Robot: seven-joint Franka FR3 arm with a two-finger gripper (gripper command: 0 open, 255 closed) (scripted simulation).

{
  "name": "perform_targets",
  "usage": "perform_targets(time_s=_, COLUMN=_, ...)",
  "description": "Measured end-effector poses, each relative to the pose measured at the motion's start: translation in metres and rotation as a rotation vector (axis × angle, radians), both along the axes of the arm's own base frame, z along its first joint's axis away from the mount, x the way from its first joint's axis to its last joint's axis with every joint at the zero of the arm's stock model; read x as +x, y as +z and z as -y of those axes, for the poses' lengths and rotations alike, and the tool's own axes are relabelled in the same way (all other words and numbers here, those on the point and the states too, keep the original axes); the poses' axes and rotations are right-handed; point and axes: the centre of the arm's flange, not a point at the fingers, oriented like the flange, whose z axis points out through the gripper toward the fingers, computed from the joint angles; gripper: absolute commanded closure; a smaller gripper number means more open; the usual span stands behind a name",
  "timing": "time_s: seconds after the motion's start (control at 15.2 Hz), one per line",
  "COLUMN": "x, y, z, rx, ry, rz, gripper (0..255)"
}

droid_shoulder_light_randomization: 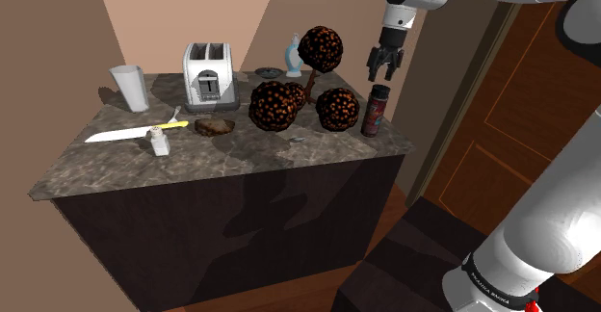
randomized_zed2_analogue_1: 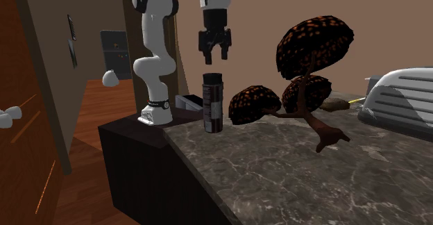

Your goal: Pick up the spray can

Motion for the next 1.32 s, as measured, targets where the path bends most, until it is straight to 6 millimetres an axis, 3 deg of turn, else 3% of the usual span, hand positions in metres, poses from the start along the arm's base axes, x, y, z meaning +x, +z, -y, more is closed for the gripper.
perform_targets(time_s=0.33, x=0.029, y=-0.030, z=0.050, rx=0.031, ry=-0.040, rz=-0.037, gripper=0)
perform_targets(time_s=0.79, x=0.034, y=-0.064, z=0.055, rx=0.034, ry=-0.044, rz=-0.041, gripper=0)
perform_targets(time_s=0.86, x=0.034, y=-0.067, z=0.055, rx=0.034, ry=-0.044, rz=-0.041, gripper=255)
perform_targets(time_s=1.32, x=0.035, y=-0.068, z=0.055, rx=0.032, ry=-0.045, rz=-0.036, gripper=255)
